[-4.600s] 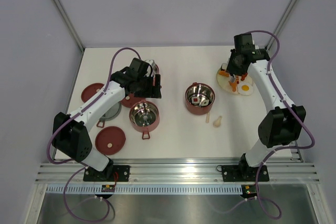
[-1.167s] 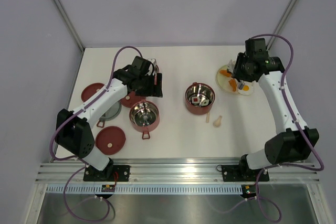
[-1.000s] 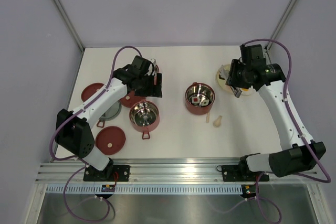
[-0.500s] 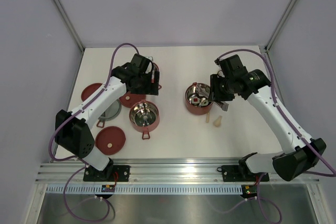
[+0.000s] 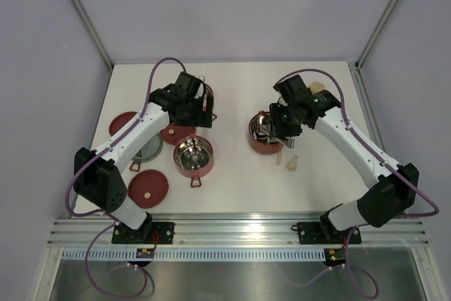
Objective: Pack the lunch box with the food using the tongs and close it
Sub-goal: Place the fake food in the packing box.
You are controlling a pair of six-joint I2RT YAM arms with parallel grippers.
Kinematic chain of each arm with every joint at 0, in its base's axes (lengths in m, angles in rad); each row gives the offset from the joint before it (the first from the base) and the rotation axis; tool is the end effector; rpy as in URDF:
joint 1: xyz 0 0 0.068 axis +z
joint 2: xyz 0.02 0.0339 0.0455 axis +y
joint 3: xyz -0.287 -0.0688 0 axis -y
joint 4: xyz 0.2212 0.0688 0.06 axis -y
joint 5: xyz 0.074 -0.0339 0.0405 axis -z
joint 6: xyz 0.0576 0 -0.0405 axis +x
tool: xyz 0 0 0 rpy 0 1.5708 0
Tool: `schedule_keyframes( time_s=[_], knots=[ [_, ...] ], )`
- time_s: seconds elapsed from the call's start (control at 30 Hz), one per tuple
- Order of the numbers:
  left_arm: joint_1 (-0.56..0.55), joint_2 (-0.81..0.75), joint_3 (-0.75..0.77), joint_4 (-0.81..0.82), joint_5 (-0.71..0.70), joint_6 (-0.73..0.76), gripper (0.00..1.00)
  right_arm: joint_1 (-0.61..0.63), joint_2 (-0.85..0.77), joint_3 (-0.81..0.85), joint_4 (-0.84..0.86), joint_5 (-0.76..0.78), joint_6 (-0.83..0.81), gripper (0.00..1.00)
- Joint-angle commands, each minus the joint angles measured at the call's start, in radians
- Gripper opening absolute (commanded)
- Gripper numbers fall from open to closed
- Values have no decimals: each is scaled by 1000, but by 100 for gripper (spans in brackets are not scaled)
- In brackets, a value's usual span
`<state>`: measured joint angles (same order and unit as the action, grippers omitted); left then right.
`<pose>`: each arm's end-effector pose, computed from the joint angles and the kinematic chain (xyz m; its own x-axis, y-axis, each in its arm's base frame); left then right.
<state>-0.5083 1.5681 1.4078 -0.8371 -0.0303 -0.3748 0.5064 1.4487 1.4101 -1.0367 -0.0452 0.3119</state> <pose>0.2791 -0.1535 0.3139 -0.8557 0.0579 -0.5141 0.1707 0.9697 -0.1749 0.2357 0.1337 0.3341 -0.8867 -0.1412 -0.4403 -0.2430 0.9525 0.1837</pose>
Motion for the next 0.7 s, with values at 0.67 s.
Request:
schedule_keyframes(
  time_s=[0.67],
  knots=[
    [5,0,14,26,-13,22,81,7,16,4,47,41,12,55]
  ],
)
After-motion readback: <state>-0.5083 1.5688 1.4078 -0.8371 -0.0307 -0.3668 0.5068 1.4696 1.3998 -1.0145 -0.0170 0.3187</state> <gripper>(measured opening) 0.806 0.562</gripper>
